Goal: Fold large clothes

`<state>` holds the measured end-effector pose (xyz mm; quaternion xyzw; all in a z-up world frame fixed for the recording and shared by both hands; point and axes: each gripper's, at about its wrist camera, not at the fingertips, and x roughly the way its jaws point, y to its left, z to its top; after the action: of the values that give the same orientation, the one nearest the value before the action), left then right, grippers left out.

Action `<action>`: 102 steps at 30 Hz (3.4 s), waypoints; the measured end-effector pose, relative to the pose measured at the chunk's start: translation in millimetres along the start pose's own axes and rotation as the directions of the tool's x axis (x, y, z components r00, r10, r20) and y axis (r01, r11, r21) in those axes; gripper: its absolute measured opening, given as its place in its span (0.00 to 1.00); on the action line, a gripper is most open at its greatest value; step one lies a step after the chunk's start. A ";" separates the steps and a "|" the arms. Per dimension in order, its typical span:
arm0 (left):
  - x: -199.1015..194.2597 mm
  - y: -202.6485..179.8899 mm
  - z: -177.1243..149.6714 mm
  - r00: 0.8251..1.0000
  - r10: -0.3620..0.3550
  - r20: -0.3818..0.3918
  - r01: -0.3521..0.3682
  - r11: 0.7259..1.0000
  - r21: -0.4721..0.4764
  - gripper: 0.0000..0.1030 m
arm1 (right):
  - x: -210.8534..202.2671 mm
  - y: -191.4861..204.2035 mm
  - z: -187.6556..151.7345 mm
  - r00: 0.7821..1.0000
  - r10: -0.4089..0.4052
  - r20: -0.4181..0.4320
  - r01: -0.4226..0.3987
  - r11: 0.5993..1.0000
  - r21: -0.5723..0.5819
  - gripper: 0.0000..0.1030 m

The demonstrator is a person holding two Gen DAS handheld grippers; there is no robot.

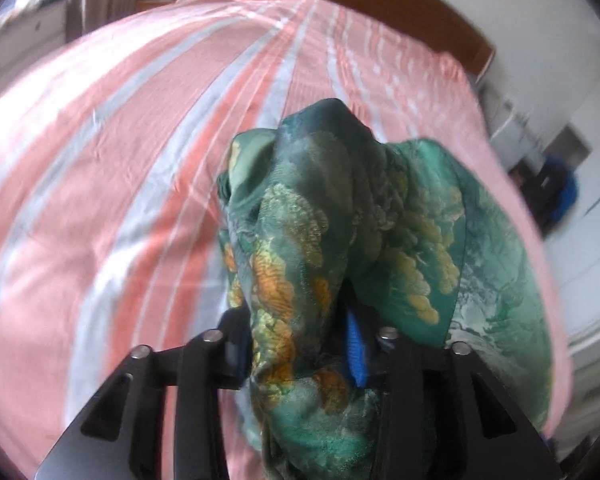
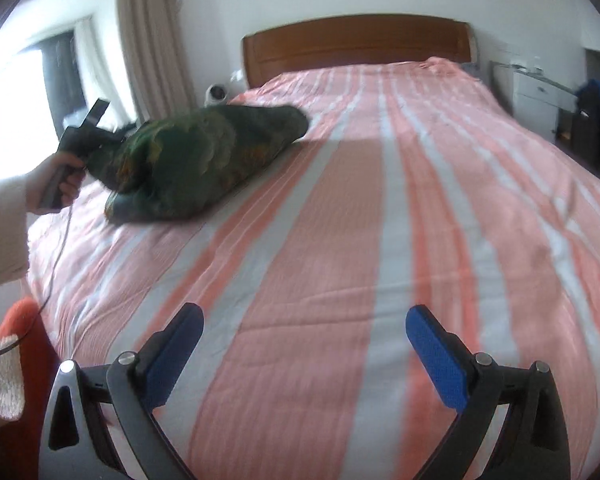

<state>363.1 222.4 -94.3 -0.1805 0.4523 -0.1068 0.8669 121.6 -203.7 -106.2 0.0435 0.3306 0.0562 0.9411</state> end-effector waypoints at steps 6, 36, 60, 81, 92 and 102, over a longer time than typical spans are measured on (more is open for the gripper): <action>-21.6 18.0 -9.3 0.996 -0.067 0.055 0.071 0.994 -0.077 0.87 | 11.1 35.4 96.4 0.986 0.139 0.088 -0.137 0.990 -0.027 0.97; -73.0 61.4 -141.1 0.922 0.264 0.283 -0.262 0.964 -0.045 0.97 | 329.3 246.1 225.4 0.984 0.100 -0.145 -0.128 0.972 -0.198 0.99; -61.3 81.0 -136.3 0.916 0.327 0.232 -0.305 0.944 -0.129 0.98 | 162.5 203.2 240.6 0.987 0.107 -0.121 -0.127 0.977 -0.169 0.99; 13.9 21.5 -3.8 0.958 -0.180 -0.221 0.181 0.983 -0.017 1.00 | 131.9 -2.6 148.3 0.917 0.388 -0.095 -0.304 0.833 0.462 0.99; 54.2 3.6 -13.2 0.937 -0.173 -0.302 0.181 0.983 -0.001 1.00 | 248.3 20.2 141.4 0.770 0.612 -0.180 -0.428 0.705 0.565 0.98; -22.6 -72.2 -30.6 0.990 -0.104 -0.092 0.116 0.983 0.143 0.56 | 168.7 118.6 171.2 0.971 0.172 -0.166 -0.189 0.978 -0.089 0.65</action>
<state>323.5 157.8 -63.9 -0.1358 0.4687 -0.1953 0.8507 350.5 -71.2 -63.1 0.0195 0.3951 0.1621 0.9040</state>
